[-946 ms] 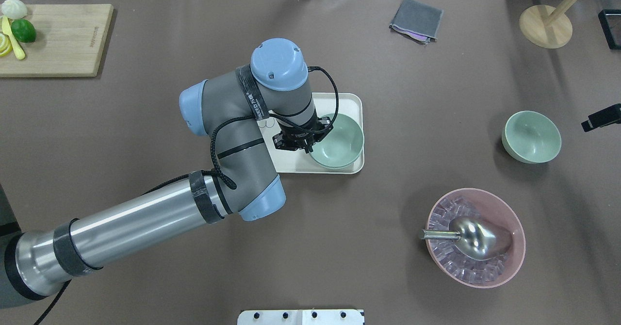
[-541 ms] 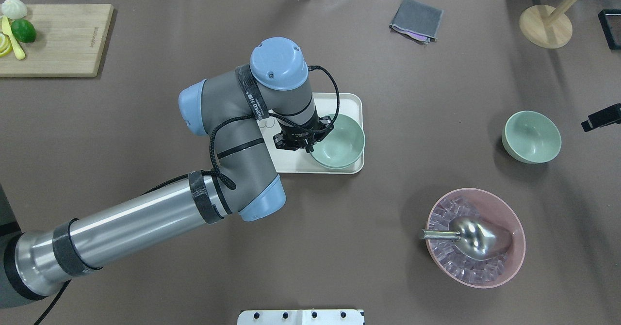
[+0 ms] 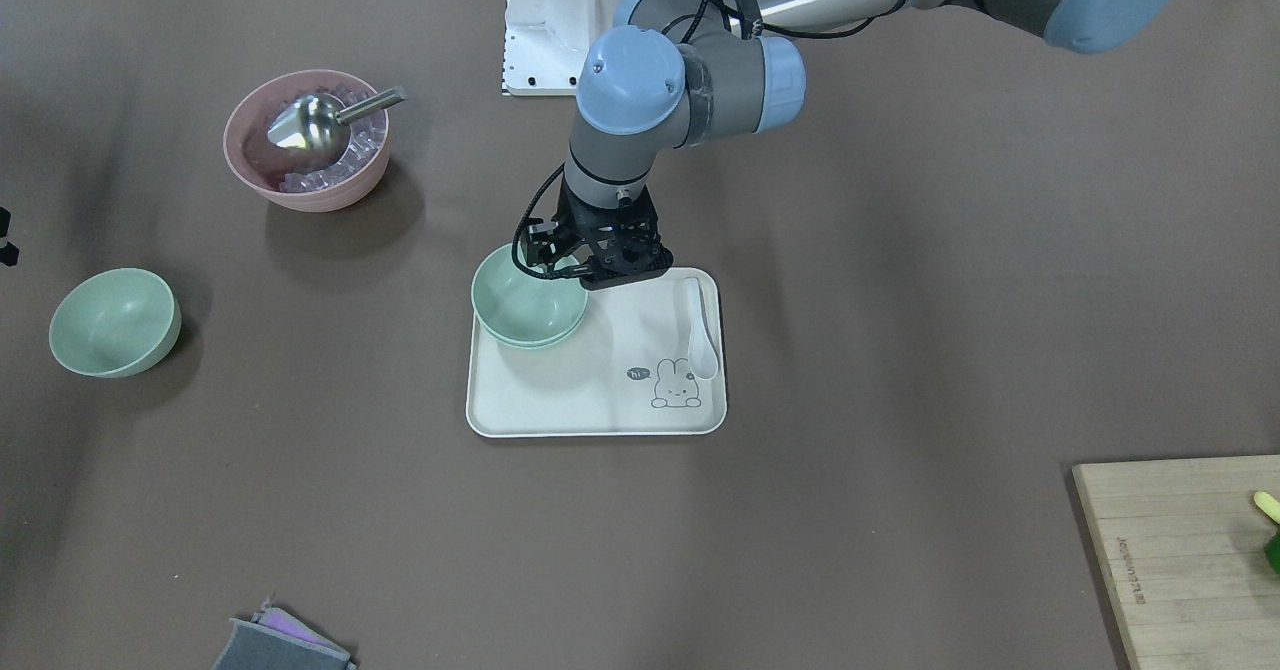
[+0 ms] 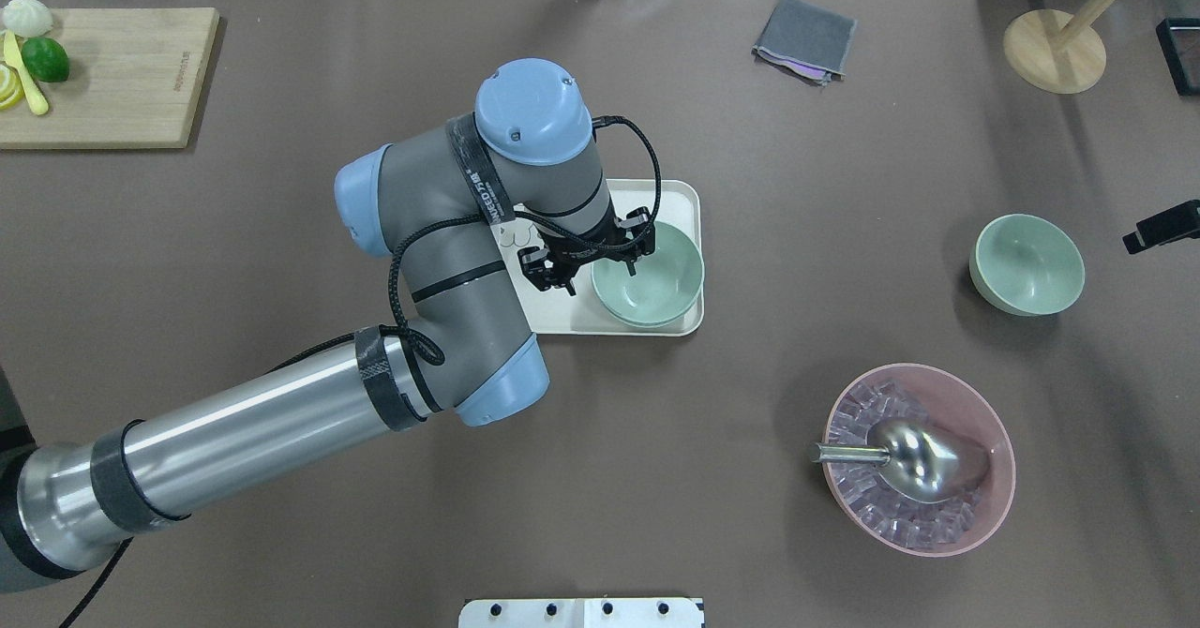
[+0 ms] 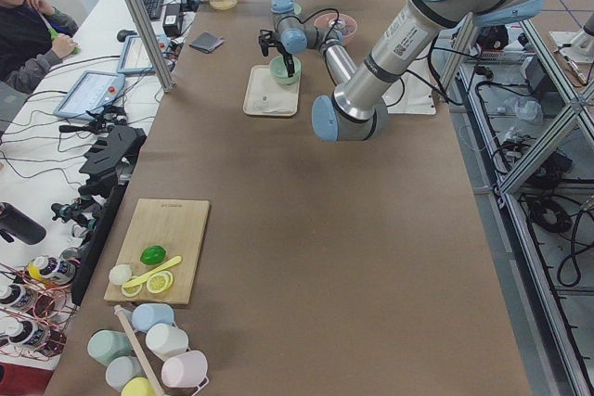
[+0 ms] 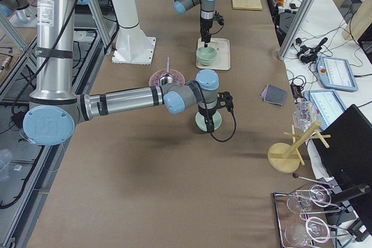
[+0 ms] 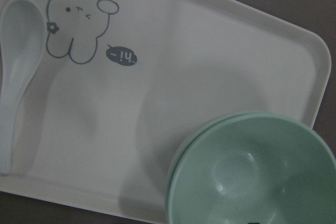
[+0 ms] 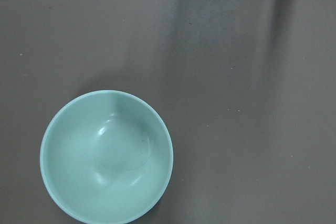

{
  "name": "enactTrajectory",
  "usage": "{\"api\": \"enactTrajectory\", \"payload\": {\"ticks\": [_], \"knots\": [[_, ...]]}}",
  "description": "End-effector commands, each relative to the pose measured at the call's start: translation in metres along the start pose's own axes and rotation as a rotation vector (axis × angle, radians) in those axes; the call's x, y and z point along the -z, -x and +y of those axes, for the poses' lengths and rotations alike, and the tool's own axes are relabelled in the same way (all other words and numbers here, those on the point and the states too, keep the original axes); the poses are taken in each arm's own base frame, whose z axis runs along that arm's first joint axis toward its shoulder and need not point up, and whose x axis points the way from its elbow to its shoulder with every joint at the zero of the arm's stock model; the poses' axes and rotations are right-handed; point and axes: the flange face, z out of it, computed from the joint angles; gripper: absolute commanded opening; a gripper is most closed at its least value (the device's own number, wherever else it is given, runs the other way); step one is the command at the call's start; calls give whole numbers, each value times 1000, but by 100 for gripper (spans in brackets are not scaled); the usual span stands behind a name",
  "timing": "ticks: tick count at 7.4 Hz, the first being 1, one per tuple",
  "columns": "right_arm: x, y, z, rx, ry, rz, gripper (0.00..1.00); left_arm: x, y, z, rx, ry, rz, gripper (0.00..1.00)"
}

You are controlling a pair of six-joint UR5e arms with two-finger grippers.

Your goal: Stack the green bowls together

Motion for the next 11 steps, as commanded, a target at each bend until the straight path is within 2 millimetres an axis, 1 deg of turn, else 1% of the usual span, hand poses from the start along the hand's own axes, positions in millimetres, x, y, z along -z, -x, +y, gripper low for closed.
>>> {"api": "enactTrajectory", "payload": {"ticks": [1, 2, 3, 4, 5, 6, 7, 8, 9, 10, 11], "knots": [[-3, -3, 4, -4, 7, 3, 100, 32, 79, -13, -98, -28, -8, 98], [-4, -3, 5, -6, 11, 4, 100, 59, 134, -32, -142, -12, -51, 98], [-8, -1, 7, -2, 21, 4, 100, 94, 193, -61, -215, -11, -72, 98], [-14, 3, 8, -8, 32, 3, 100, 112, 255, -94, -278, -18, -106, 98], [-21, 11, 6, -12, 32, 28, 100, 126, 319, -123, -355, -9, -140, 98], [-29, 14, 5, 0, 35, 53, 100, 147, 395, -150, -437, 1, -167, 98], [-40, 11, 4, 3, 29, 48, 100, 169, 451, -166, -490, 4, -177, 98], [-59, 9, 6, -2, 10, 30, 100, 184, 486, -176, -519, 0, -189, 98], [-84, 8, 3, -24, -12, 17, 100, 191, 499, -184, -510, 0, -179, 98], [-104, 8, 5, -35, -33, 16, 100, 190, 499, -184, -505, 15, -155, 98], [-110, 7, 5, -64, -40, 18, 100, 189, 500, -184, -504, 16, -155, 98]]}}
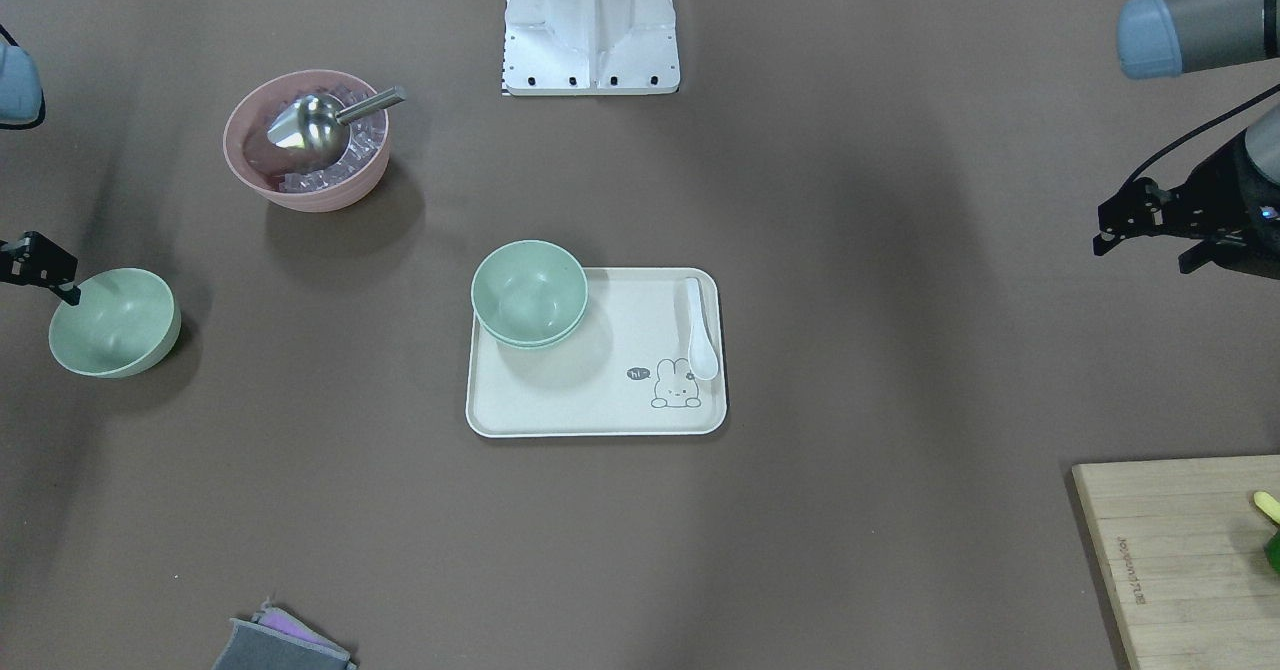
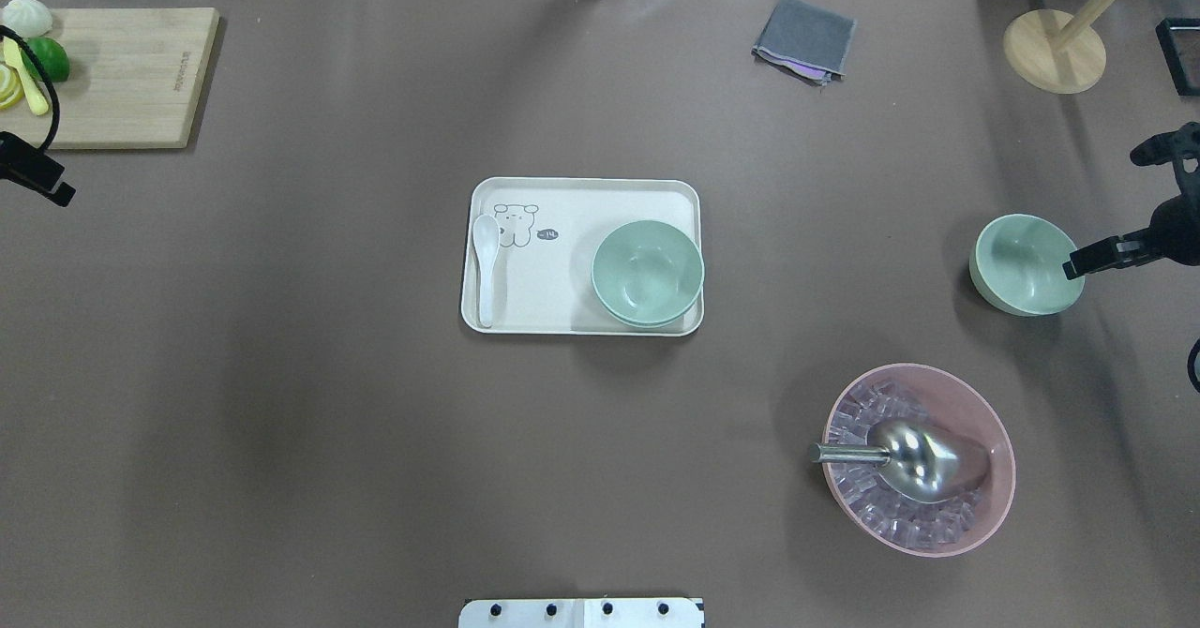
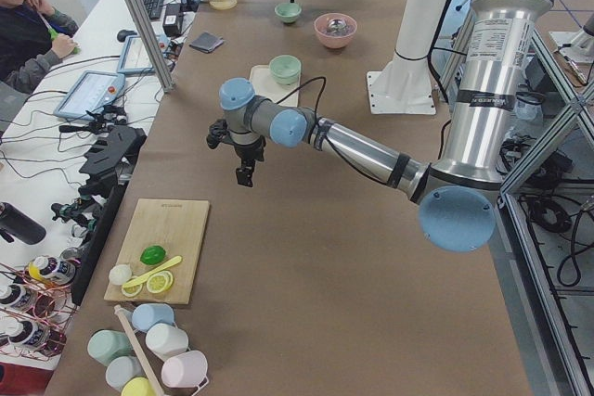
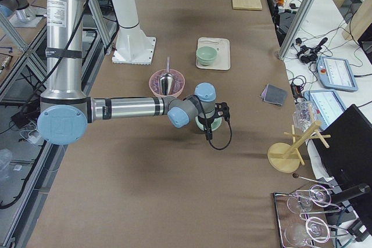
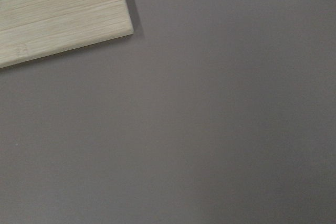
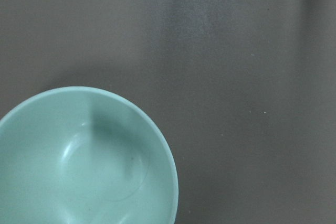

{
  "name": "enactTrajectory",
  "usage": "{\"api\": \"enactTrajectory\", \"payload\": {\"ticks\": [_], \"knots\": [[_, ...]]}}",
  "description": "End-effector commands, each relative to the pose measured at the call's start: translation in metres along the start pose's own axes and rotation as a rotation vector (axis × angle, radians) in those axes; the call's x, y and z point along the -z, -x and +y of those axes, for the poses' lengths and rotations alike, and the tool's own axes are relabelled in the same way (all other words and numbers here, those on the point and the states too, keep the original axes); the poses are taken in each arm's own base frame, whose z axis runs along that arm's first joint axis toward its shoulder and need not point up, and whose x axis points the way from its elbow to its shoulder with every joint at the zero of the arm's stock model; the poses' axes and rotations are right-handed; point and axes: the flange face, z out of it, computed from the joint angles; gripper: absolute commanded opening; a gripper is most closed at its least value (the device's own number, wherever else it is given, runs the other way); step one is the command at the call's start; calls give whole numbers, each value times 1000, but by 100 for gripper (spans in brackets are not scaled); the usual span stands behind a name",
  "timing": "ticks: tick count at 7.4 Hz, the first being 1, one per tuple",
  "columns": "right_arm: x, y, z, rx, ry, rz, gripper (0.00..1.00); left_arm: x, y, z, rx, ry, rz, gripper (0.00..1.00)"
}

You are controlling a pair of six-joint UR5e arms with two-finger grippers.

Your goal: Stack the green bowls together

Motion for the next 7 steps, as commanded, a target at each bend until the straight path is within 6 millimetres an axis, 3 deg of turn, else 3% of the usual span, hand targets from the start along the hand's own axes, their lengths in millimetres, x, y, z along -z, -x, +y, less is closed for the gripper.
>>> {"api": "enactTrajectory", "payload": {"ticks": [1, 3, 4, 6, 7], "knots": [[-14, 1, 1, -57, -21, -5, 96, 1, 5, 1, 0, 2, 11, 98], [-10, 6, -1, -104, -28, -13, 33, 2, 4, 1, 5, -2, 12, 98], [-5, 11, -2, -101, -31, -23, 14, 2, 4, 1, 5, -2, 12, 98], [-1, 14, -3, -96, -38, -28, 13, 2, 4, 2, 6, -2, 12, 98], [-1, 14, -3, -93, -40, -25, 8, 2, 4, 2, 6, -2, 12, 98]]}}
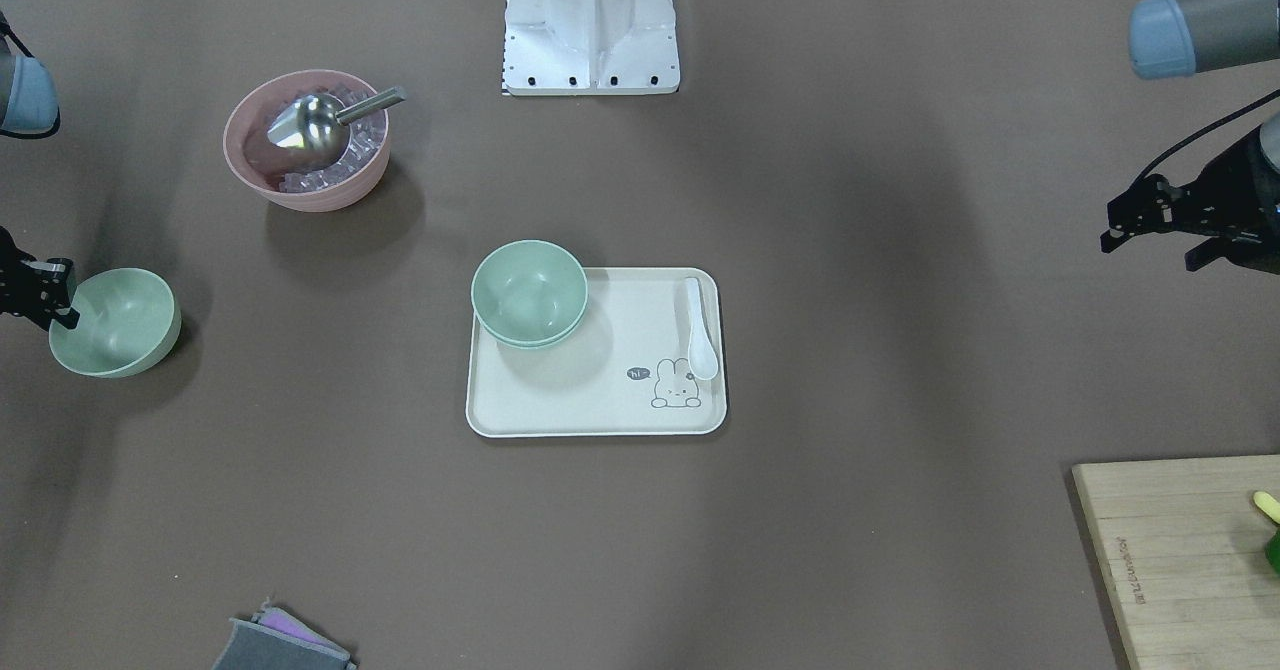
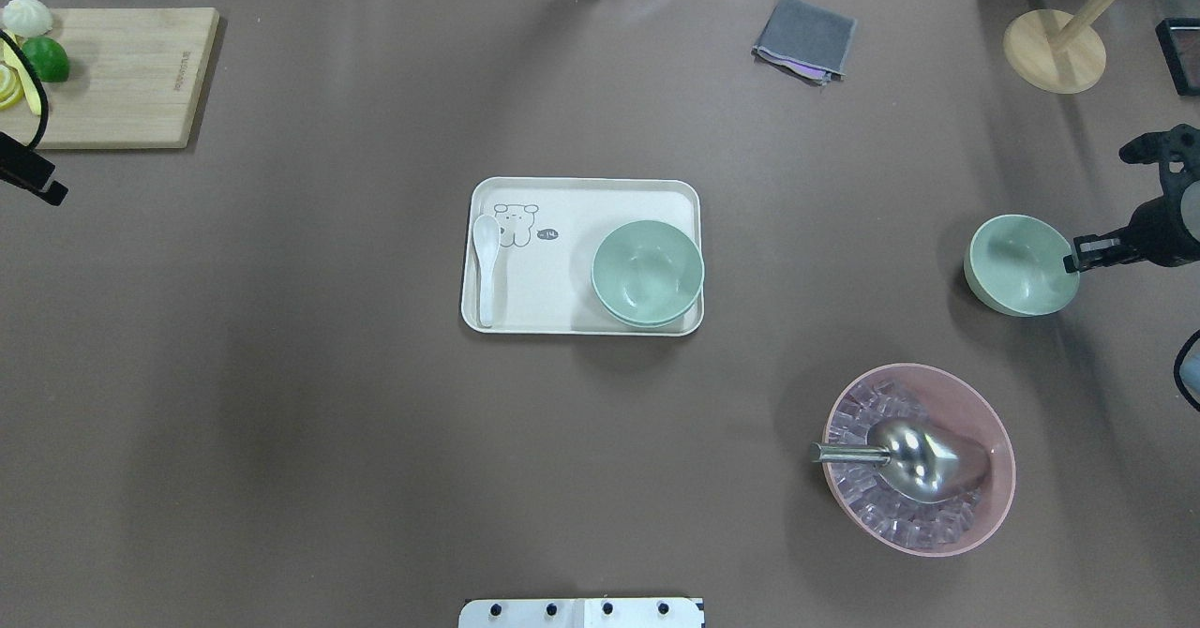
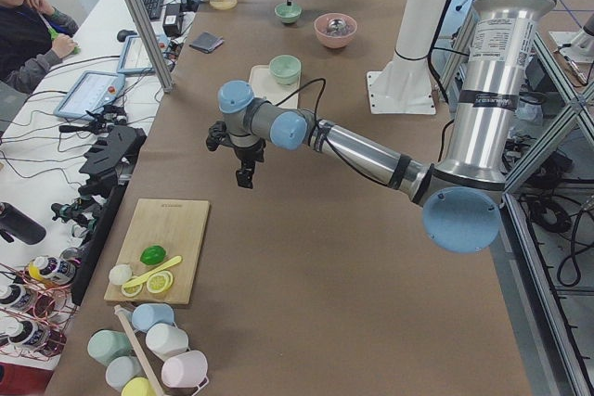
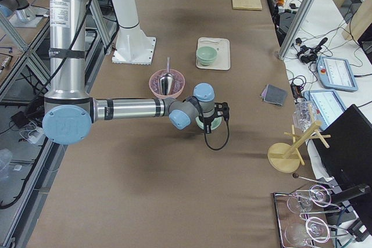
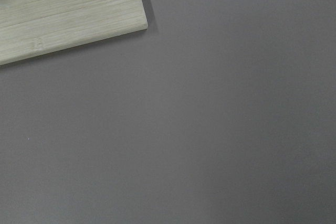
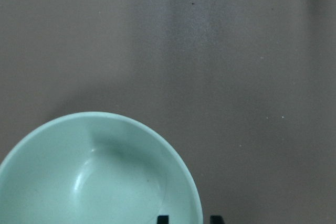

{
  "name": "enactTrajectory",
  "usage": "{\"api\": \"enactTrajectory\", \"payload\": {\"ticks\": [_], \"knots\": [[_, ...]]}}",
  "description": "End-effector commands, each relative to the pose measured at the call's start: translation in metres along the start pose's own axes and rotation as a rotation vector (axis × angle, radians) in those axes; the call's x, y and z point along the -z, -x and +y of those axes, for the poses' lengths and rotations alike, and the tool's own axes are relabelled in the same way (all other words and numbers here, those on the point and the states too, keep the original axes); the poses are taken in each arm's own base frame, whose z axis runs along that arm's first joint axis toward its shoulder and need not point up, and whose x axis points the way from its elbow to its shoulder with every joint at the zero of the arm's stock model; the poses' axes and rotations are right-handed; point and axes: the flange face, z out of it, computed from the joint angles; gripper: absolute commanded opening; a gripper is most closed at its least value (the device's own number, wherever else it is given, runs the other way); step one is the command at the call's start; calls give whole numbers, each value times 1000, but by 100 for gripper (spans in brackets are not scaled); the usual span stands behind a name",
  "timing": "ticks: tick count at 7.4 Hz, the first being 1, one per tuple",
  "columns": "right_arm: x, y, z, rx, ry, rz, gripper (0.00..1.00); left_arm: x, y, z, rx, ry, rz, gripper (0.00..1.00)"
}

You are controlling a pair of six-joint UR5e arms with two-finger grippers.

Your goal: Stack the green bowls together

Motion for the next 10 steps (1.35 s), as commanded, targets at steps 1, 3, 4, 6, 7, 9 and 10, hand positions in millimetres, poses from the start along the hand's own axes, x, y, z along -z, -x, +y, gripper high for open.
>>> {"api": "enactTrajectory", "payload": {"ticks": [1, 3, 4, 6, 7, 9, 10], "knots": [[0, 0, 1, 2, -1, 2, 0, 1, -1, 0, -1, -1, 0, 98], [4, 6, -2, 9, -6, -8, 0, 4, 2, 0, 2, -4, 0, 98], [6, 11, -6, 14, -10, -15, 0, 10, 10, -1, 9, -15, -4, 98], [8, 24, -19, 14, -14, -21, 0, 21, 52, -1, -25, -21, -26, 98], [11, 38, -33, 4, -10, -17, 0, 31, 84, 5, -49, 0, -46, 98], [25, 73, -61, -66, -16, -24, 0, 56, 161, 24, -86, 13, -66, 98], [34, 101, -73, -139, -21, -43, 0, 59, 201, 36, -98, 19, -68, 98]]}}
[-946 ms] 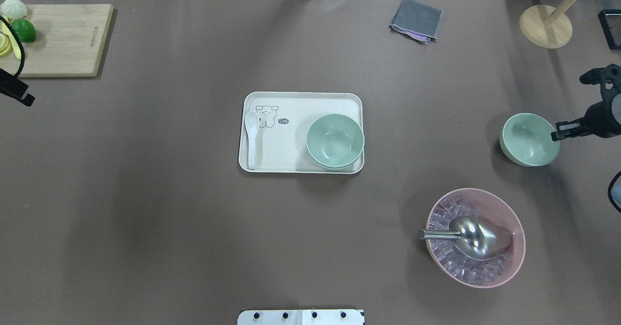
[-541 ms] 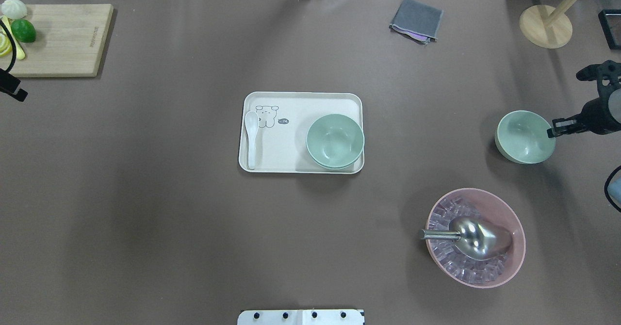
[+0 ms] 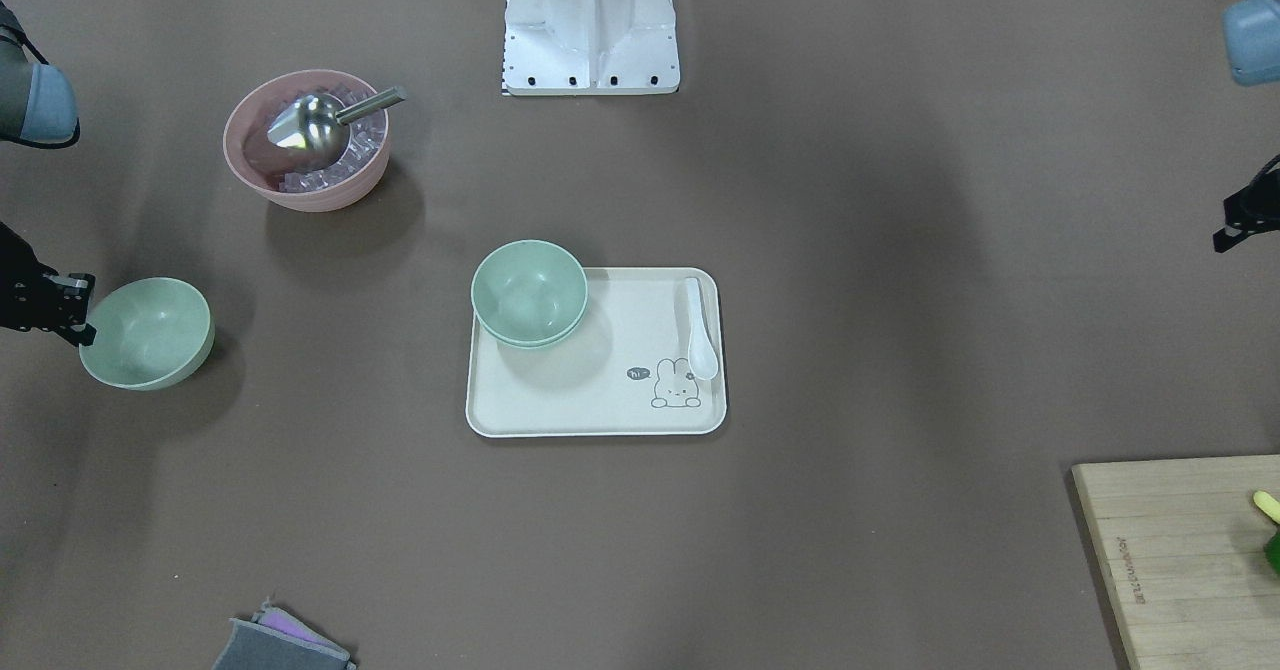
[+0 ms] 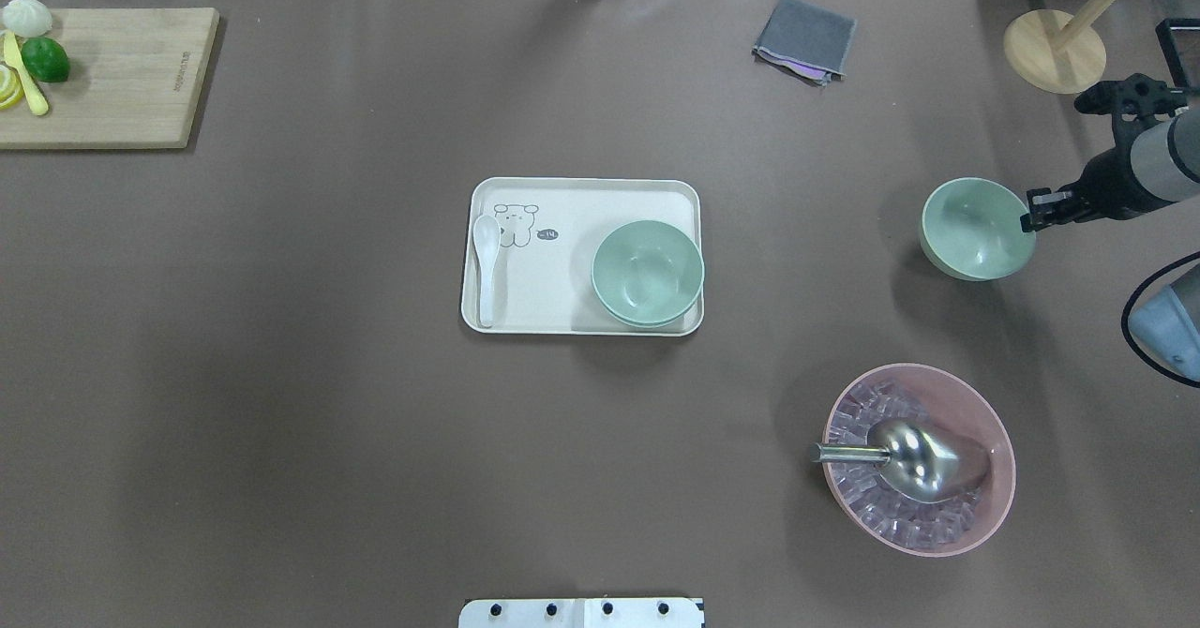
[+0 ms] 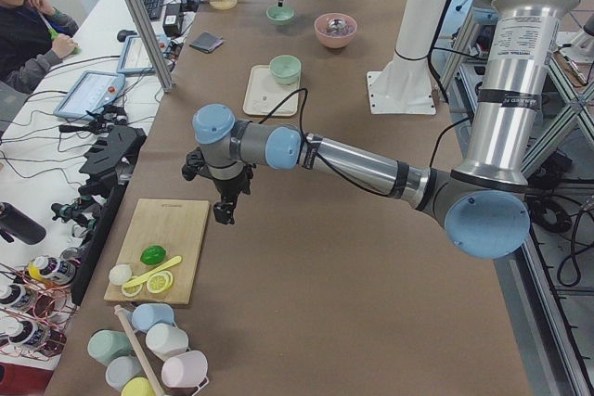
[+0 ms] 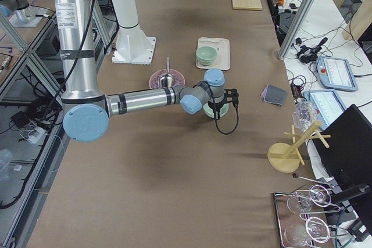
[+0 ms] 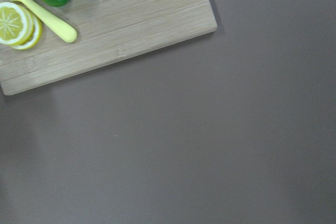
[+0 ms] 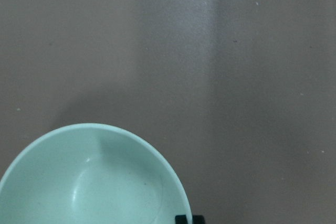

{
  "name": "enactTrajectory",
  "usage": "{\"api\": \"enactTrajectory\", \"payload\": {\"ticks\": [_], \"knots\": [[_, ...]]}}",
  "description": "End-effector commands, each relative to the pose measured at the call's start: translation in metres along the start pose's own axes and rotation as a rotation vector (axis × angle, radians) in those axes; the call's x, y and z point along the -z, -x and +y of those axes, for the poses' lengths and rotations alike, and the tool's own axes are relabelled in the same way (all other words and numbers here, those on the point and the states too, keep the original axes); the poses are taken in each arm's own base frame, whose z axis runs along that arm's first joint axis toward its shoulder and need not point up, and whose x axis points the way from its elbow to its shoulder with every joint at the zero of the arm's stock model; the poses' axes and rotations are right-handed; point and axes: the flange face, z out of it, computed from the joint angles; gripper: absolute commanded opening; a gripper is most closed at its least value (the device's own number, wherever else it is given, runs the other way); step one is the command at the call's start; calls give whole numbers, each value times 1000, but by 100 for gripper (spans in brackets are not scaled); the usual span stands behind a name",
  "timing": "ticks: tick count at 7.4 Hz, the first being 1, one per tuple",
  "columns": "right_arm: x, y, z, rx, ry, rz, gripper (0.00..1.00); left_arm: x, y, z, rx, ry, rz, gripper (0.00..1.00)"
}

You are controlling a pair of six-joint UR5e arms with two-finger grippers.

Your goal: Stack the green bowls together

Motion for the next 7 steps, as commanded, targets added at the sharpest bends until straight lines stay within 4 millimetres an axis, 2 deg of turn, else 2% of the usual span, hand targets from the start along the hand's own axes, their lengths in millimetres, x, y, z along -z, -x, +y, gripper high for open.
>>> {"api": "enactTrajectory", "payload": {"ticks": [1, 2, 3, 4, 5, 7], "knots": [[16, 67, -17, -120, -1, -37, 0, 3, 79, 34, -38, 16, 0, 98], [28, 108, -26, -139, 12, -44, 0, 5, 85, 38, -36, 12, 0, 98], [43, 156, -30, -162, 34, -43, 0, 0, 88, 49, -24, 19, 3, 98], [53, 202, -24, -191, 53, -46, 0, -1, 88, 51, -24, 19, 4, 98], [60, 237, -16, -222, 64, -69, 0, 0, 88, 51, -22, 18, 3, 98], [53, 321, 15, -300, 54, -100, 0, 0, 87, 50, -19, 17, 4, 98]]}}
